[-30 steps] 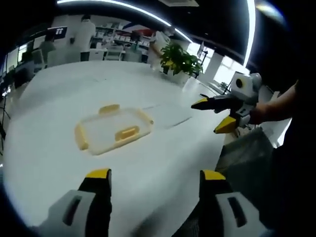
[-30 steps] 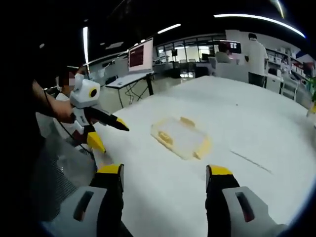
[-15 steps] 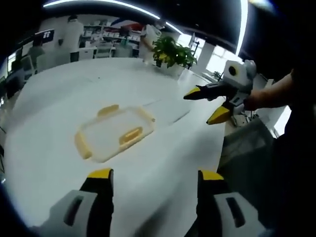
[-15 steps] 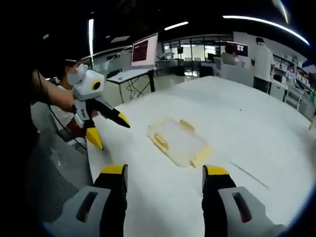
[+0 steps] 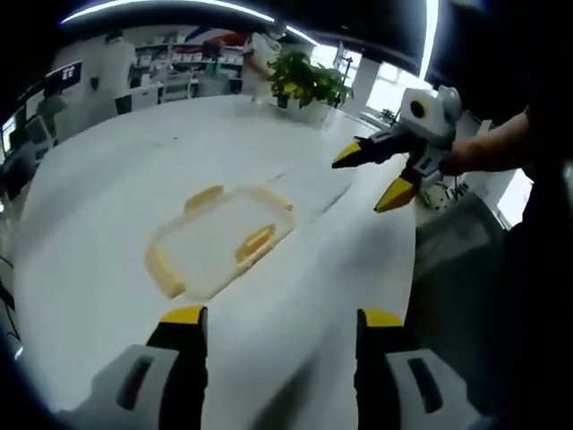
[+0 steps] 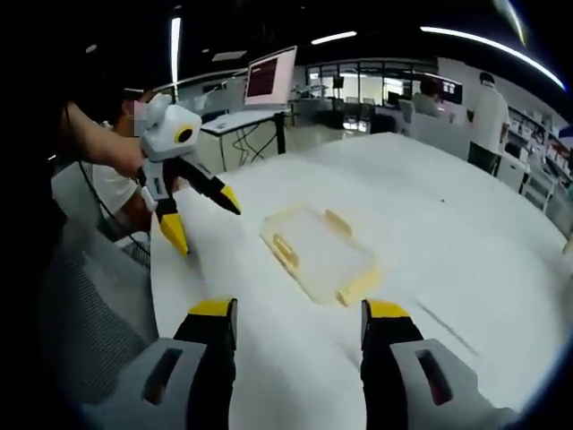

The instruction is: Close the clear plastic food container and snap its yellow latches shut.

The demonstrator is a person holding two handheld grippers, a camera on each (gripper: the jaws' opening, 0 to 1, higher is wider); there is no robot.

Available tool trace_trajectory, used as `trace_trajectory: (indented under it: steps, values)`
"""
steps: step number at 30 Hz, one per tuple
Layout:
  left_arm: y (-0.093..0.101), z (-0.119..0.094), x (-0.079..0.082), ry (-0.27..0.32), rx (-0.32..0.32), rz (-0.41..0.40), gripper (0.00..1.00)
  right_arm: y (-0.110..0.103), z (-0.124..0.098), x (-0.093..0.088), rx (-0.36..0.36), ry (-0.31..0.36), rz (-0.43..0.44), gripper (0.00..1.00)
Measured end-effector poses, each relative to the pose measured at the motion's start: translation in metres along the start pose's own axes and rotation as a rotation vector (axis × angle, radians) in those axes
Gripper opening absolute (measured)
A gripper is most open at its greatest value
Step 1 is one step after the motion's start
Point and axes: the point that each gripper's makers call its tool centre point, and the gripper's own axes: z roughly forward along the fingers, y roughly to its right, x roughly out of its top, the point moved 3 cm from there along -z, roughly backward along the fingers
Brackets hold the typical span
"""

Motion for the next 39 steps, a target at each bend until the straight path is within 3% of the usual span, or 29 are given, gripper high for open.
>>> trace_trajectory:
  steps: [7, 20, 23, 31, 34, 39]
  values:
    - [-0.011, 0.002, 0.003, -0.032, -0.005, 0.069, 0.61, 0.009, 0.009, 0.009, 0.017, 0.0, -0.031, 0.54]
    - [-0.025, 0.006, 0.007, -0.05, -0.014, 0.082, 0.57, 0.02, 0.019, 0.006, 0.034, -0.045, -0.067, 0.54]
    - [-0.028, 0.006, 0.006, -0.068, -0.027, 0.064, 0.48, 0.022, 0.021, 0.005, 0.036, -0.053, -0.064, 0.54]
    - [-0.04, 0.007, 0.012, -0.069, -0.01, 0.104, 0.54, 0.028, 0.025, 0.006, 0.042, -0.056, -0.054, 0.54]
    - [-0.047, 0.008, 0.015, -0.06, 0.002, 0.109, 0.62, 0.029, 0.028, 0.01, 0.053, -0.043, -0.047, 0.54]
    - [-0.053, 0.01, 0.013, -0.09, -0.01, 0.139, 0.62, 0.035, 0.034, 0.009, 0.054, -0.062, -0.068, 0.54]
